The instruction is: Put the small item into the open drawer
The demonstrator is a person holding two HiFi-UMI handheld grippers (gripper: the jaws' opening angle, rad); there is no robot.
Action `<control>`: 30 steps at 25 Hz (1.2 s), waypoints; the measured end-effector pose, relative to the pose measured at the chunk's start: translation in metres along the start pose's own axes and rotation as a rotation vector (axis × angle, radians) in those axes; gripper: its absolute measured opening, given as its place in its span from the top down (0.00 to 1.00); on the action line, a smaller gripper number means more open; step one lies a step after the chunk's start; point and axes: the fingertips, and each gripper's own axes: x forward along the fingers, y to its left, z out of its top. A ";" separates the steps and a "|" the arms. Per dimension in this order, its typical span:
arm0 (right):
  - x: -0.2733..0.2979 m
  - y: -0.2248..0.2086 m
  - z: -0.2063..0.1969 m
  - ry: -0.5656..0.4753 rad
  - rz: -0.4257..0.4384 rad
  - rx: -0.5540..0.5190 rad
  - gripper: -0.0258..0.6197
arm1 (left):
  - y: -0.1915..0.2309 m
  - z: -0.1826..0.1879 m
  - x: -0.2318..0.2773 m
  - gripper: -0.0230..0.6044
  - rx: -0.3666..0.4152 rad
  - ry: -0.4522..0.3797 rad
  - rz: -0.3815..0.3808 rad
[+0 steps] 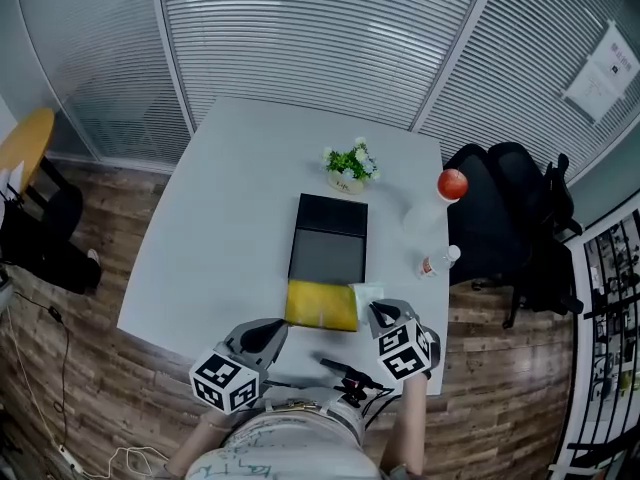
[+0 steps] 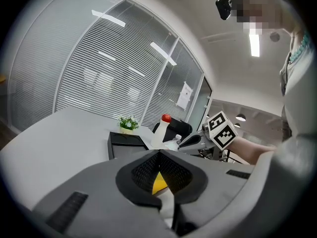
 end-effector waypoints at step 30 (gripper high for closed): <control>0.044 0.053 0.052 -0.007 0.063 -0.003 0.95 | 0.042 0.014 -0.018 0.97 0.005 0.030 -0.095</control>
